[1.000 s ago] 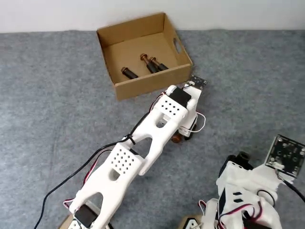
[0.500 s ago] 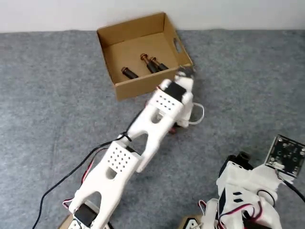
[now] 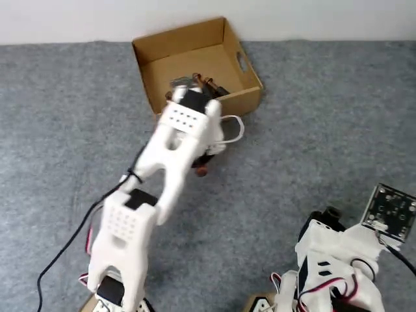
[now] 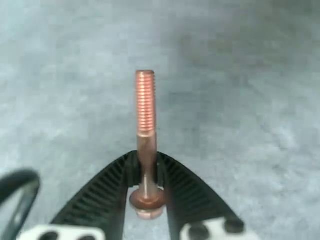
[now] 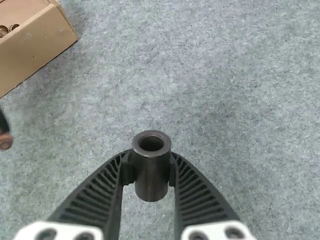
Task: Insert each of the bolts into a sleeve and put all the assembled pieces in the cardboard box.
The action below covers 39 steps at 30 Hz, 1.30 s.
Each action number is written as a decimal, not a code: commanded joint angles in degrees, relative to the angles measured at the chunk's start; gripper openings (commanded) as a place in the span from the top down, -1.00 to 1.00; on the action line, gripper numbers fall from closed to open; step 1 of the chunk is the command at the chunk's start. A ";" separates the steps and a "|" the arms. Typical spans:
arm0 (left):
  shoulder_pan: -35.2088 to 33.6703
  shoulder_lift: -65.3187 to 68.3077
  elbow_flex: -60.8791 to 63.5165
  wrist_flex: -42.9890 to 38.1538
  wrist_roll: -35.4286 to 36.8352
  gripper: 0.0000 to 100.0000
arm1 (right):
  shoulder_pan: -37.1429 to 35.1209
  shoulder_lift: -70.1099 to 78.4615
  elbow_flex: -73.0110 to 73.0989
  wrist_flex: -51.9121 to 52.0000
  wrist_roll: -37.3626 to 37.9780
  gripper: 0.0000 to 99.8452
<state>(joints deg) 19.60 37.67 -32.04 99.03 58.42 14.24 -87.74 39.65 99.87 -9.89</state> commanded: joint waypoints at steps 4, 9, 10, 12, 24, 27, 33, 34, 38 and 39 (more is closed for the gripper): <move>-8.00 -11.87 8.84 1.49 21.27 0.99 | 0.48 -0.22 -0.44 -0.84 0.09 0.98; -12.31 -12.22 14.64 1.41 30.07 0.98 | 0.48 -0.22 -0.44 -0.84 0.09 0.98; -12.66 -12.22 15.60 1.41 31.91 0.97 | 0.48 -0.22 -0.44 -0.84 0.09 0.98; -12.84 -12.22 17.54 1.41 35.16 0.90 | 0.48 -0.22 -0.44 -0.84 0.09 0.98; -12.75 -12.75 18.77 1.49 36.31 0.67 | 0.57 -0.22 -0.44 -0.84 0.09 0.98; -13.10 -12.84 18.77 1.58 30.33 0.67 | 0.57 -0.22 -0.44 -0.84 0.09 0.98; -13.36 -18.20 19.03 1.58 -1.14 0.67 | 0.57 -0.22 -0.44 -0.84 0.09 0.98; -13.98 -19.60 19.03 1.49 -7.74 0.67 | 0.57 -0.22 -0.44 -0.84 0.09 0.98; -15.30 -23.82 19.03 1.49 -28.22 0.67 | 0.66 -0.22 -0.44 -0.84 0.09 0.98; -15.47 -24.35 19.03 1.49 -33.49 0.67 | 0.66 -0.22 -0.44 -0.84 0.09 0.98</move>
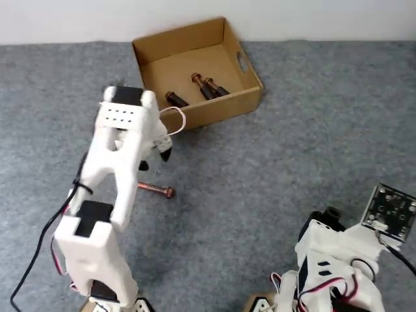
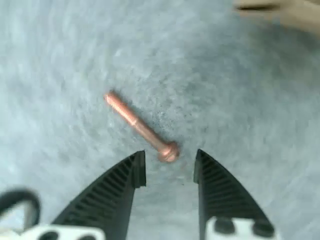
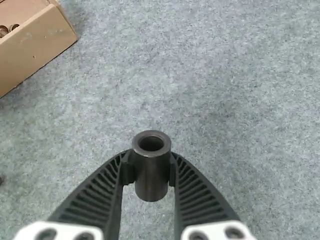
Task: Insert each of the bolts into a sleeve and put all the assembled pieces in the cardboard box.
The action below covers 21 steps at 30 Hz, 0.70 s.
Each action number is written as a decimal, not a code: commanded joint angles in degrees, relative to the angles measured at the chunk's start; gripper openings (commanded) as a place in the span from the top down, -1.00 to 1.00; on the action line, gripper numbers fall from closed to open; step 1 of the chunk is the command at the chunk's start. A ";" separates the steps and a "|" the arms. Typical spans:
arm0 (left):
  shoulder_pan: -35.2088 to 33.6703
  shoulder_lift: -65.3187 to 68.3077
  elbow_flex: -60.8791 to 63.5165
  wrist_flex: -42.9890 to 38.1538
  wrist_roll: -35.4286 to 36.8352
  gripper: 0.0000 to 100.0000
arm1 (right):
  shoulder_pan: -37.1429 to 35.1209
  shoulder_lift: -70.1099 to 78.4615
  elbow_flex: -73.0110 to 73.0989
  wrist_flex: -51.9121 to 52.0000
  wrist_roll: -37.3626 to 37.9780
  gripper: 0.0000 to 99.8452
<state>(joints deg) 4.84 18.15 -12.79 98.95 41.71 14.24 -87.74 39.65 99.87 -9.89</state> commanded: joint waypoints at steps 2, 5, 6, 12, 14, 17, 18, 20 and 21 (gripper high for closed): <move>-0.79 -5.19 -0.22 1.58 -28.84 0.67 | 0.66 -0.22 -0.44 -0.84 0.09 0.98; -0.70 -4.48 -0.22 1.49 -52.31 0.67 | 0.66 -0.22 -0.44 -0.84 0.09 0.98; -0.70 -3.87 -0.22 1.49 -59.87 0.67 | 0.66 -0.22 -0.35 -0.84 0.09 0.98; -1.05 1.67 -0.40 1.49 -89.05 0.67 | 0.66 -0.22 0.97 -1.98 0.35 0.98; -0.79 3.52 -0.57 1.41 -94.24 0.67 | 0.66 -0.22 1.14 -2.07 0.35 0.98; -0.53 4.92 -0.57 1.41 -100.48 0.67 | 0.66 -0.22 1.14 -2.07 0.35 0.98; -0.53 5.45 -0.57 1.41 -102.07 0.67 | 0.66 -0.22 1.14 -2.07 0.35 0.98; -0.53 6.42 -0.57 1.41 -104.97 0.67 | 0.66 -0.22 1.14 -2.07 0.35 0.98; -0.53 6.77 -0.57 1.41 -105.93 0.67 | 0.66 -0.22 1.14 -2.07 0.35 0.98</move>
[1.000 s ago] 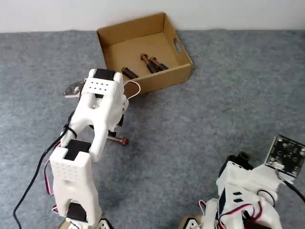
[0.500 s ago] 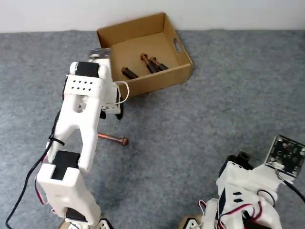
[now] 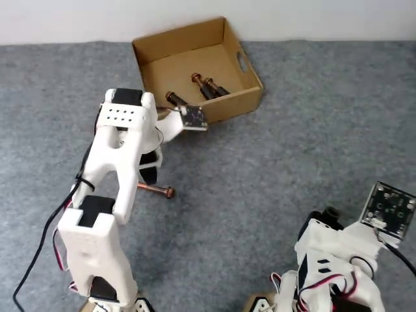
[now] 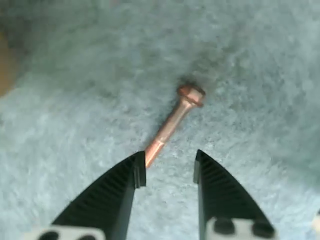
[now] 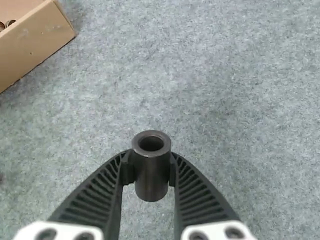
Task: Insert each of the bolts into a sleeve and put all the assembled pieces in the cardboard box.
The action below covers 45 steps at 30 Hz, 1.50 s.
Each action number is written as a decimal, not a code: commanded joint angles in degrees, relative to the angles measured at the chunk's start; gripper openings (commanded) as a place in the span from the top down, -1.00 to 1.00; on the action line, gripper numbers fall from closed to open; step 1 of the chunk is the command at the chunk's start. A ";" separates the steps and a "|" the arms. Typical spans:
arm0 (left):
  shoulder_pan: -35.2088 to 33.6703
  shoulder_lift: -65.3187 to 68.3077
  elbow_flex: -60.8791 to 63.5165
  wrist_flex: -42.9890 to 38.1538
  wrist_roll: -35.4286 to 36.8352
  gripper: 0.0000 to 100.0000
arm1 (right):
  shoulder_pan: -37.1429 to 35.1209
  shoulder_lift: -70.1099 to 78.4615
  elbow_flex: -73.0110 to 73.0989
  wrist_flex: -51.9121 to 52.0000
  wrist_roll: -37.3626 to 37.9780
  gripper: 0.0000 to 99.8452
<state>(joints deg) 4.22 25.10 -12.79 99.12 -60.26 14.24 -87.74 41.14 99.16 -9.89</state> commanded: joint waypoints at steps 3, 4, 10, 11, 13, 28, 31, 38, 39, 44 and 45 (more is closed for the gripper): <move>0.53 0.97 -0.57 1.23 -5.19 0.67 | 0.66 -0.13 -0.35 -1.36 0.35 0.98; 0.97 1.23 -0.57 1.23 -5.19 0.67 | 0.66 -0.13 -0.35 -1.36 0.35 0.98; 4.66 1.67 -0.22 1.32 -5.10 0.67 | 0.66 0.31 -0.35 -1.45 0.35 0.98; 5.19 1.76 -0.13 1.23 -5.10 0.67 | 0.66 0.31 -0.35 -1.45 0.35 0.98; 5.98 3.16 -0.31 0.53 -5.10 0.67 | 0.66 0.31 -0.35 -1.45 0.35 0.98; 4.13 18.64 -8.84 -1.14 -5.01 0.67 | 0.66 -0.04 -0.35 -1.45 0.35 0.98; 4.22 20.31 -10.33 -0.79 -4.75 0.70 | 0.66 -0.13 -0.35 -1.45 0.35 0.98; 4.31 22.42 -10.95 -0.88 -1.93 0.98 | 0.66 -0.22 -0.35 -1.45 0.35 0.98; 4.22 22.15 -10.86 -0.79 -1.32 0.99 | 0.66 -0.22 -0.35 -1.45 0.35 0.98; 4.66 16.26 -10.68 -0.88 4.75 0.99 | 0.66 -0.22 -0.35 -1.45 0.35 0.98; 5.01 13.98 -10.33 -0.70 4.92 0.99 | 0.66 -0.22 -0.35 -1.45 0.35 0.98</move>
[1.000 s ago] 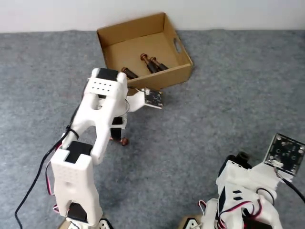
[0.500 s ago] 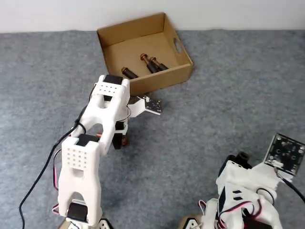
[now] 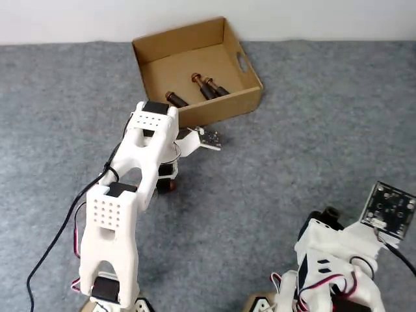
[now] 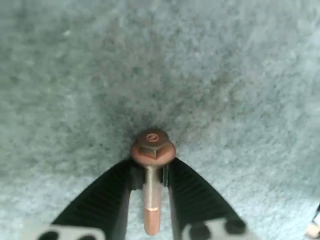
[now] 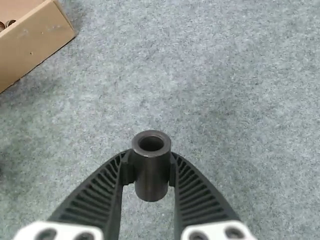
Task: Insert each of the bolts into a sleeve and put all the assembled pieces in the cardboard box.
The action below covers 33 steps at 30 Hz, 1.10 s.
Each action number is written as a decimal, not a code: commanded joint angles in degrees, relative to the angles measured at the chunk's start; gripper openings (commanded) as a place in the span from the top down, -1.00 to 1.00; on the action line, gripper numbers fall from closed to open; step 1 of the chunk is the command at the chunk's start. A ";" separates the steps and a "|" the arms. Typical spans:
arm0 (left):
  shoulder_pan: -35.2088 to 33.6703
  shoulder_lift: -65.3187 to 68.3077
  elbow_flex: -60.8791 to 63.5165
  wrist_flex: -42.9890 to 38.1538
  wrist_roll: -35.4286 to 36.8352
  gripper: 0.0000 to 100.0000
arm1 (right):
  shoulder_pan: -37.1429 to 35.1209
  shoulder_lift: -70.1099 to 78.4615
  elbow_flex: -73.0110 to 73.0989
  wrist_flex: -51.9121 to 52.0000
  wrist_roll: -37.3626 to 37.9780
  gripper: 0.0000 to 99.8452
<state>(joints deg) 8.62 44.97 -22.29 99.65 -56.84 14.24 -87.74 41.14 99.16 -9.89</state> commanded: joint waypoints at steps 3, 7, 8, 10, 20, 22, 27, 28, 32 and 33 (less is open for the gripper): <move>1.32 -13.27 2.15 -1.23 5.10 0.99 | 0.48 -0.22 -0.35 -1.45 0.35 0.98; 1.32 -23.38 8.84 -0.97 7.38 0.99 | 0.40 -0.22 -0.35 -1.45 0.44 0.98; 1.32 -26.02 10.95 -0.97 8.79 0.99 | 0.40 -0.22 -0.35 -1.45 0.44 0.98; 1.41 -31.38 15.69 -0.97 14.33 0.99 | 0.31 -0.22 -0.35 -1.45 0.44 0.98; 9.58 -61.98 35.30 -6.33 36.22 0.99 | 0.31 -0.22 -0.26 -1.71 2.55 0.98; 10.99 -67.78 39.34 -11.34 40.53 0.99 | 0.31 -0.22 0.53 -2.33 2.46 0.98; 11.43 -79.65 49.89 -22.42 48.97 0.99 | -0.66 -0.22 4.40 -4.53 2.46 0.98; 11.43 -81.49 51.47 -23.82 49.85 0.99 | -1.89 -0.22 5.10 -4.79 2.46 0.98; 11.52 -87.30 55.25 -27.43 53.80 0.99 | -9.71 -0.22 6.68 -7.87 2.46 0.98; 11.34 -88.79 55.43 -28.31 55.91 0.99 | -11.91 -0.22 6.95 -9.27 2.46 0.98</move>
<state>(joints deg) 19.52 -38.46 33.10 75.12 -4.97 7.56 -87.74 48.18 93.19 -8.04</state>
